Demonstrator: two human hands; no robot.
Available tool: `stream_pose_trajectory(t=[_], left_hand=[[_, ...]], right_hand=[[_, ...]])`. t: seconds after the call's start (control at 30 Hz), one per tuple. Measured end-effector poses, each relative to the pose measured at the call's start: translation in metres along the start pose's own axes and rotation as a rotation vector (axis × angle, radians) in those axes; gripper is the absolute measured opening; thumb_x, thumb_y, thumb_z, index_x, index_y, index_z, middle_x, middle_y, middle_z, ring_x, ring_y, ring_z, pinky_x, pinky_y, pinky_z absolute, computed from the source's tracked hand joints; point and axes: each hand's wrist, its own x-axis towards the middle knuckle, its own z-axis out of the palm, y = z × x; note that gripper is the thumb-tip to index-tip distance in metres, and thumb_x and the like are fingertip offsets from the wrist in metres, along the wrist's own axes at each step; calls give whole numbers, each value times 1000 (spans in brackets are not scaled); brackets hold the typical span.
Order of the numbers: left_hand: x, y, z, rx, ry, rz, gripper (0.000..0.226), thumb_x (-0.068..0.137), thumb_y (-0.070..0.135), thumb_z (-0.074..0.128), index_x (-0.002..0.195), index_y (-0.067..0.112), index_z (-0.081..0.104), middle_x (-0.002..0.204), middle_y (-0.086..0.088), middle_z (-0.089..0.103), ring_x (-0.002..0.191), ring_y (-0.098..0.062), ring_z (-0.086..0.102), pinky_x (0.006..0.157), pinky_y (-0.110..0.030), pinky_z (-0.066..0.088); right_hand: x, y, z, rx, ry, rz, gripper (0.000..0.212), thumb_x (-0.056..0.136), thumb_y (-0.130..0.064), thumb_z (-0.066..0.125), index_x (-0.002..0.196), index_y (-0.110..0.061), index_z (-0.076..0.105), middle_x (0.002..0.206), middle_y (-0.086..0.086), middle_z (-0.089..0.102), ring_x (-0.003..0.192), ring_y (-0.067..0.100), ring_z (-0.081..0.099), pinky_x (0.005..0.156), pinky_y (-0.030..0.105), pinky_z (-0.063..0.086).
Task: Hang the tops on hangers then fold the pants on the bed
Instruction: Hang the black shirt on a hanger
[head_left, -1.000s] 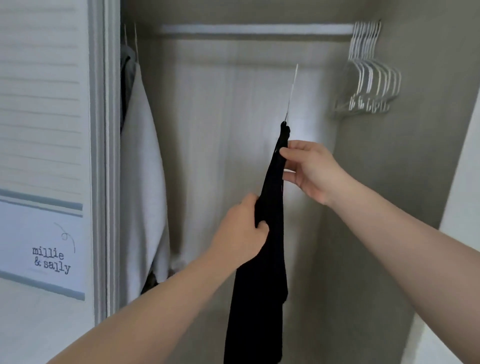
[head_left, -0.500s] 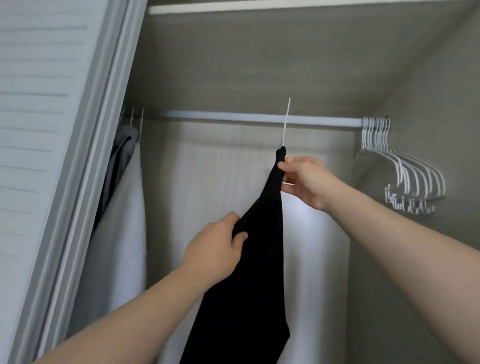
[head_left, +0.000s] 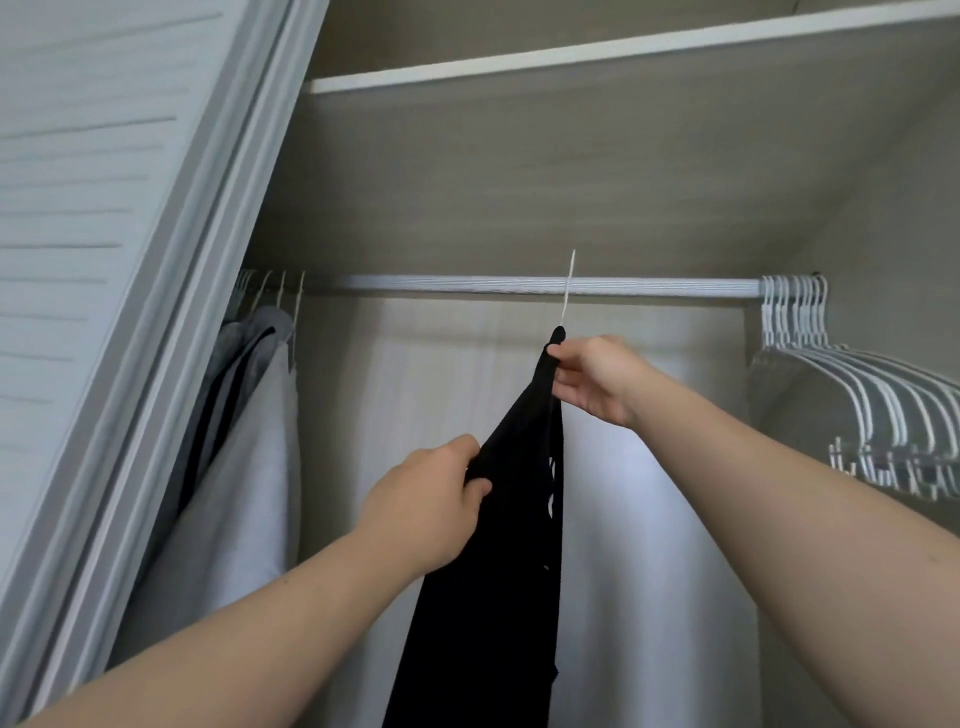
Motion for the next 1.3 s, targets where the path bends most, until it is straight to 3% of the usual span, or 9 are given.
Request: stream_pose_trajectory(t=[0.2,0.27,0.43,0.53,0.63,0.77,0.9,1.2,1.3], left_hand=[[-17,-5,0,-19,-33,-8,15,98,36,57,93,25,50,79,6,60,80,-26,61,73,-39,53],[-21,-4,1,-63,-41,-1,17,98,34,59,87,27,48,74,7,58,78,-25,61,72,-38,52],[-28,6,8,-61,-159,45,23,93,33,65,81,30,46,74,8,57,72,-16,59,62,-31,42],[-34,9,17,17,-301,62,18,90,32,66,79,24,54,75,9,58,74,-16,60,61,-28,41],[-41,11,22,28,-360,49,19,89,33,67,83,16,62,77,3,62,77,-19,63,65,-29,48],[-48,7,19,-12,-375,14,15,92,30,65,86,17,60,80,4,64,77,-18,63,70,-32,53],[-52,-6,4,3,-372,-21,19,93,27,64,78,25,52,76,7,60,78,-19,63,72,-31,53],[-61,-38,-43,145,-336,-178,26,94,22,64,74,21,49,73,4,57,73,-18,56,66,-30,44],[-63,-49,-55,179,-324,-234,27,96,20,62,75,18,47,73,2,55,70,-19,54,63,-30,43]], right_hand=[[-10,20,3,32,28,24,5,94,1,55,92,-3,57,78,11,59,62,21,63,66,34,61],[-15,17,6,-90,83,0,3,91,-3,54,91,-4,57,82,14,59,67,26,61,63,33,60],[-41,-8,13,-1131,243,-100,10,85,-12,51,82,-5,56,78,11,63,49,30,66,59,40,62],[-62,-19,12,-1425,204,-34,8,83,-7,44,81,-9,52,69,12,67,40,29,65,66,41,63],[-76,-25,8,-1420,200,-11,14,84,-1,40,82,-4,54,64,17,71,50,32,71,66,41,64],[-86,-24,9,-1196,164,-41,21,89,0,35,92,3,56,73,25,72,58,34,73,53,31,58],[-76,-7,20,-976,125,-134,30,91,0,36,104,11,60,86,28,72,65,42,73,77,54,61],[-12,49,72,-803,-22,-251,27,93,-6,40,109,0,61,89,25,72,62,39,73,72,50,62],[7,69,95,-771,-64,-291,25,94,-7,41,107,-7,62,83,18,74,56,32,72,70,39,62]])
